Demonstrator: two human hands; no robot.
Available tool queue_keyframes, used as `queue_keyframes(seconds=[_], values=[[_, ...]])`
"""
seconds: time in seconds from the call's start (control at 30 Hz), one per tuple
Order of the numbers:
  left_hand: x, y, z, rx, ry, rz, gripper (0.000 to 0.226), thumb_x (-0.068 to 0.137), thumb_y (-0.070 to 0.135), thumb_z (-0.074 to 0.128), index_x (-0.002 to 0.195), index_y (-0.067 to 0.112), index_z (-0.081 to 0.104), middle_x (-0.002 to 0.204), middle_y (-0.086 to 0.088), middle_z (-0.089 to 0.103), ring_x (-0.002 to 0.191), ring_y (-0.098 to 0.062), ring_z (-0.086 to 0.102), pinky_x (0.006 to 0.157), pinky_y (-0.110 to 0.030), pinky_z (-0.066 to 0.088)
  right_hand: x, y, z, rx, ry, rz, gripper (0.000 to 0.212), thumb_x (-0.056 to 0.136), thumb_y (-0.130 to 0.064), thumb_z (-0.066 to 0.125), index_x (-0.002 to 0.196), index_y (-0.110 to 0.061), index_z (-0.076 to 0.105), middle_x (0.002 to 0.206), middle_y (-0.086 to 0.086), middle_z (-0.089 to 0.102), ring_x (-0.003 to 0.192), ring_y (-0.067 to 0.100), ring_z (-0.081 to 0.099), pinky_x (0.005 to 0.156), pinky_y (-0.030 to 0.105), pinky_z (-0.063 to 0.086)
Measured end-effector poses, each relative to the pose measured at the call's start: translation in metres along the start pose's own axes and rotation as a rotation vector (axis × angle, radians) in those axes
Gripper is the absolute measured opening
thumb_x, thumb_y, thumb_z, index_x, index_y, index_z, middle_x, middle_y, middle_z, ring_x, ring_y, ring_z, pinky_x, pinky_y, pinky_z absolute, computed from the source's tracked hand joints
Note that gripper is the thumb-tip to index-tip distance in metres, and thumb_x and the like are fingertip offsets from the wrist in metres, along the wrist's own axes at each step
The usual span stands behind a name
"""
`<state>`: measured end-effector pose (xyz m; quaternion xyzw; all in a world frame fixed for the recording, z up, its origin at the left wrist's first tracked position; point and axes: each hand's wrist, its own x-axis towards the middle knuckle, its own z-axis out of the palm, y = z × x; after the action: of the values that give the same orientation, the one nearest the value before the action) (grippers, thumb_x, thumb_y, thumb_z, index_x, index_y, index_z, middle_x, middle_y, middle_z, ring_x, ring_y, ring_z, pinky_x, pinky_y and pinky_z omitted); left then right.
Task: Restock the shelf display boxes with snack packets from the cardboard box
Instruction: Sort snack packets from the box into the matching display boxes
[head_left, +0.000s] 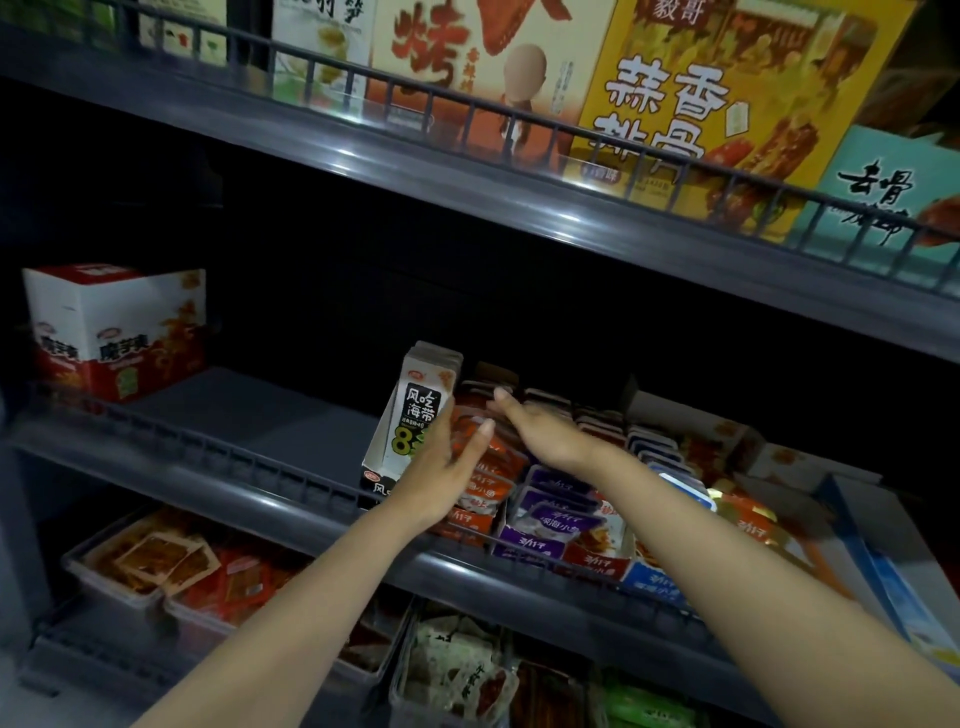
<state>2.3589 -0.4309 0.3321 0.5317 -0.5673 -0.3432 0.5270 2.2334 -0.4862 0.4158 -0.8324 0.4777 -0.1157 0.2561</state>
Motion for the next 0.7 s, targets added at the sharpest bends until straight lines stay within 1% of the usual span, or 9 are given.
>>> queue_keyframes(seconds=[0.1, 0.17, 0.2, 0.27, 0.33, 0.43, 0.5, 0.6, 0.7], values=[[-0.006, 0.003, -0.010, 0.108, 0.009, -0.030, 0.080, 0.084, 0.077, 0.024, 0.151, 0.037, 0.006, 0.149, 0.016, 0.022, 0.137, -0.006, 0.026, 0.112, -0.034, 0.024, -0.011, 0.000, -0.008, 0.151, 0.090, -0.035, 0.063, 0.098, -0.057, 0.018, 0.140, -0.020, 0.047, 0.147, 0.003, 0.044, 0.136, 0.019, 0.039, 0.101, 0.025, 0.026], [-0.006, -0.003, -0.016, 0.166, -0.002, -0.061, 0.080, 0.084, 0.075, 0.015, 0.152, 0.034, 0.008, 0.156, 0.014, 0.017, 0.143, -0.007, 0.018, 0.114, -0.033, 0.018, -0.021, 0.005, -0.011, -0.011, 0.126, -0.027, 0.069, 0.097, -0.059, 0.013, 0.134, -0.018, 0.053, 0.142, 0.005, 0.050, 0.132, 0.019, 0.043, 0.104, 0.028, 0.027], [-0.007, -0.005, -0.017, 0.177, -0.024, -0.079, 0.081, 0.082, 0.077, 0.011, 0.152, 0.037, 0.010, 0.157, 0.011, 0.018, 0.144, -0.009, 0.019, 0.115, -0.034, 0.016, -0.025, 0.009, -0.009, -0.120, 0.092, -0.014, 0.071, 0.096, -0.059, 0.009, 0.136, -0.019, 0.052, 0.143, 0.006, 0.049, 0.135, 0.019, 0.039, 0.109, 0.031, 0.023], [-0.004, -0.011, -0.016, 0.173, -0.083, -0.097, 0.086, 0.075, 0.087, 0.003, 0.148, 0.045, 0.013, 0.153, 0.006, 0.033, 0.138, -0.015, 0.036, 0.114, -0.042, 0.027, -0.033, 0.010, -0.001, -0.272, -0.029, -0.025, 0.070, 0.095, -0.058, 0.002, 0.147, -0.025, 0.035, 0.153, 0.003, 0.035, 0.145, 0.016, 0.019, 0.119, 0.037, -0.001], [-0.001, -0.015, -0.012, 0.169, -0.093, -0.100, 0.091, 0.068, 0.093, 0.000, 0.146, 0.048, 0.012, 0.151, 0.004, 0.036, 0.134, -0.018, 0.042, 0.110, -0.047, 0.035, -0.033, 0.004, 0.011, -0.332, -0.099, -0.081, 0.062, 0.097, -0.055, 0.001, 0.152, -0.030, 0.016, 0.160, -0.003, 0.014, 0.148, 0.012, 0.002, 0.117, 0.038, -0.015], [-0.001, -0.014, -0.009, 0.164, -0.075, -0.085, 0.095, 0.068, 0.093, 0.000, 0.149, 0.045, 0.005, 0.159, 0.008, 0.016, 0.144, -0.015, 0.021, 0.116, -0.048, 0.026, -0.024, -0.009, 0.020, -0.277, -0.135, -0.101, 0.059, 0.100, -0.050, 0.003, 0.153, -0.026, 0.009, 0.161, -0.002, 0.004, 0.147, 0.009, -0.003, 0.117, 0.036, -0.016], [-0.005, -0.010, -0.011, 0.154, -0.054, -0.090, 0.090, 0.074, 0.088, 0.002, 0.151, 0.041, 0.001, 0.159, 0.009, 0.012, 0.145, -0.013, 0.018, 0.117, -0.044, 0.020, -0.025, -0.010, 0.015, -0.192, -0.089, -0.094, 0.056, 0.101, -0.050, 0.004, 0.152, -0.027, 0.011, 0.161, -0.003, 0.004, 0.147, 0.007, -0.004, 0.116, 0.033, -0.016], [-0.015, -0.010, -0.016, 0.201, -0.016, -0.056, 0.086, 0.079, 0.081, 0.001, 0.152, 0.035, 0.003, 0.157, 0.011, 0.014, 0.146, -0.010, 0.011, 0.117, -0.037, 0.014, -0.043, 0.003, 0.003, -0.152, -0.031, -0.089, 0.056, 0.099, -0.052, 0.004, 0.151, -0.033, 0.016, 0.158, -0.012, 0.010, 0.135, -0.003, -0.011, 0.108, 0.024, -0.018], [-0.015, -0.017, -0.015, 0.158, -0.046, -0.021, 0.076, 0.082, 0.082, 0.003, 0.149, 0.045, 0.014, 0.153, 0.010, 0.031, 0.142, -0.011, 0.026, 0.116, -0.045, 0.025, -0.059, 0.013, 0.006, -0.231, -0.072, -0.084, 0.065, 0.094, -0.059, 0.001, 0.151, -0.034, 0.018, 0.157, -0.015, 0.013, 0.141, 0.001, -0.011, 0.108, 0.028, -0.020]])
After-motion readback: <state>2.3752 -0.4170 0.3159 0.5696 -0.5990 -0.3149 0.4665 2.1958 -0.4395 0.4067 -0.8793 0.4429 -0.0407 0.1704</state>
